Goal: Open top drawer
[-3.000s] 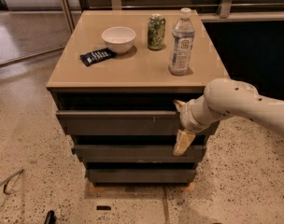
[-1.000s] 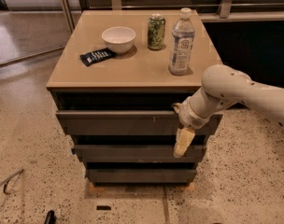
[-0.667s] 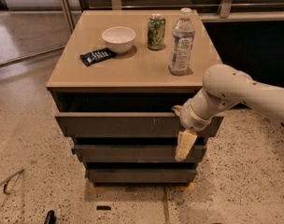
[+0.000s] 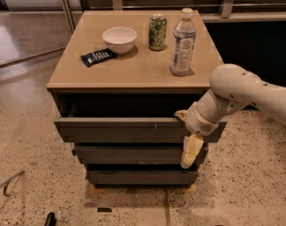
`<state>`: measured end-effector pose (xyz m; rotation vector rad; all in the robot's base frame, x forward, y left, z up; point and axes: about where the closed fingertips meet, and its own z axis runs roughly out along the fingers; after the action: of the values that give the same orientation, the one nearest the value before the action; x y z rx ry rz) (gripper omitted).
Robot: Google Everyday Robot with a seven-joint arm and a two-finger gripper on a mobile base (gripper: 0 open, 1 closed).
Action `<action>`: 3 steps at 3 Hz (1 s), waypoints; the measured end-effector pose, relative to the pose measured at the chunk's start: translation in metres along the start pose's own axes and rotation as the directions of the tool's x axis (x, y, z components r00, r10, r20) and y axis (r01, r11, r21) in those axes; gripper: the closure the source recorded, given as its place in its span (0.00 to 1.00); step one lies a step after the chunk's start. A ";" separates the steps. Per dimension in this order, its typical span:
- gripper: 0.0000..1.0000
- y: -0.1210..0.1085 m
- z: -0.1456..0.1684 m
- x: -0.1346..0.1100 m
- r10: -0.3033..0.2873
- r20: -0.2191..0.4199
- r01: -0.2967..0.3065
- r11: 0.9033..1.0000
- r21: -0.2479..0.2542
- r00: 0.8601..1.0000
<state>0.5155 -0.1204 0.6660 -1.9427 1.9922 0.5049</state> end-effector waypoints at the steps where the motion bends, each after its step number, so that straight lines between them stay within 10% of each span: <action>1: 0.00 0.027 -0.015 -0.002 0.007 0.022 -0.006 0.999 -0.039 1.000; 3: 0.00 0.073 -0.029 0.001 0.032 0.029 -0.028 0.989 -0.145 0.999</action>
Offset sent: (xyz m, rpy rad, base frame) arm -0.0830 -0.0155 0.0357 0.0524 0.1415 0.0317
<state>0.4436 -0.1331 0.6936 -1.9772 2.0187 0.7006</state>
